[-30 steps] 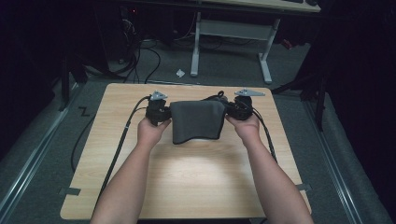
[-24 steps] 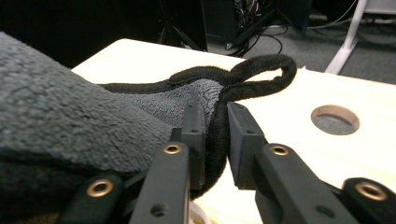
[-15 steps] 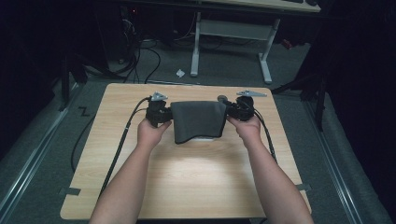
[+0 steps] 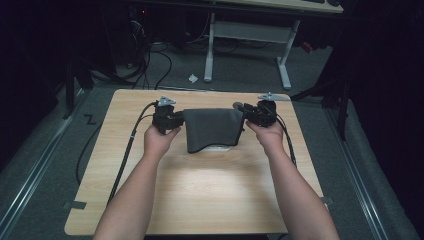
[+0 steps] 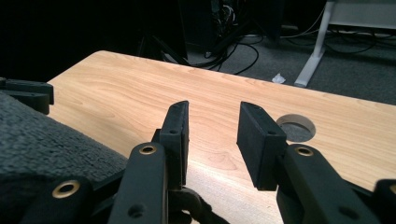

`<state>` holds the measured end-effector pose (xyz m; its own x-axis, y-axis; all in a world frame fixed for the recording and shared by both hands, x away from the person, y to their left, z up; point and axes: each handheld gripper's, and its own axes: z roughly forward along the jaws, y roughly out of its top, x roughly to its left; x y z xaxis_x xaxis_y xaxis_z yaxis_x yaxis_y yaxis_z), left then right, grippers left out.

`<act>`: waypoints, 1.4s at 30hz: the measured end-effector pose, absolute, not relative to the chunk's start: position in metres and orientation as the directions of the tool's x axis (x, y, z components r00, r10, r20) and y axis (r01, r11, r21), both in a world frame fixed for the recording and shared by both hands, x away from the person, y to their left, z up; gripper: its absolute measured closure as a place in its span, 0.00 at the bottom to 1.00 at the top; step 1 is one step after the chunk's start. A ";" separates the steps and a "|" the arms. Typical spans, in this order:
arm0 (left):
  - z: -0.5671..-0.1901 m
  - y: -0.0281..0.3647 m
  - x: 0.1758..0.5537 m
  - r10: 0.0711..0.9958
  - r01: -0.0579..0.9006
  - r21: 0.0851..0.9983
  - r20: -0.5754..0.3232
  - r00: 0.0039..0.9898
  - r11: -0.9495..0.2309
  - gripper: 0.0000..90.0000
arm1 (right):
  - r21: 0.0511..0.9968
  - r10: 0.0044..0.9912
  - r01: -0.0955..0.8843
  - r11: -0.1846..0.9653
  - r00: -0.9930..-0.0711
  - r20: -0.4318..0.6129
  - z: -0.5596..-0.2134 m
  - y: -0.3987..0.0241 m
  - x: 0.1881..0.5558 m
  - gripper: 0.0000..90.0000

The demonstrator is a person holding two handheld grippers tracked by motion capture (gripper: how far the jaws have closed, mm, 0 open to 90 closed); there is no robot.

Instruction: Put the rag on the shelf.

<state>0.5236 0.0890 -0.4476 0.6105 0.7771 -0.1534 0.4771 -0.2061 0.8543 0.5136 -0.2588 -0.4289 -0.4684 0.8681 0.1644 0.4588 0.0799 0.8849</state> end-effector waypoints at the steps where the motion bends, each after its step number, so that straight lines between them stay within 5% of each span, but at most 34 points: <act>1: -0.447 0.090 0.524 0.779 0.477 0.854 -0.152 0.609 -0.206 0.77 | 0.886 0.869 0.456 0.082 -0.469 0.160 -0.428 -0.259 0.513 0.71; 42: -0.434 0.136 0.470 0.819 0.421 0.896 -0.133 0.558 -0.141 0.60 | 0.900 0.882 0.397 0.181 -0.470 0.030 -0.406 -0.269 0.461 0.58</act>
<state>0.4698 0.1365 -0.4343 0.5580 0.8191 -0.1330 0.4210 -0.1412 0.8960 0.4613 -0.2694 -0.4062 -0.4700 0.8821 0.0302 0.3970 0.1808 0.8998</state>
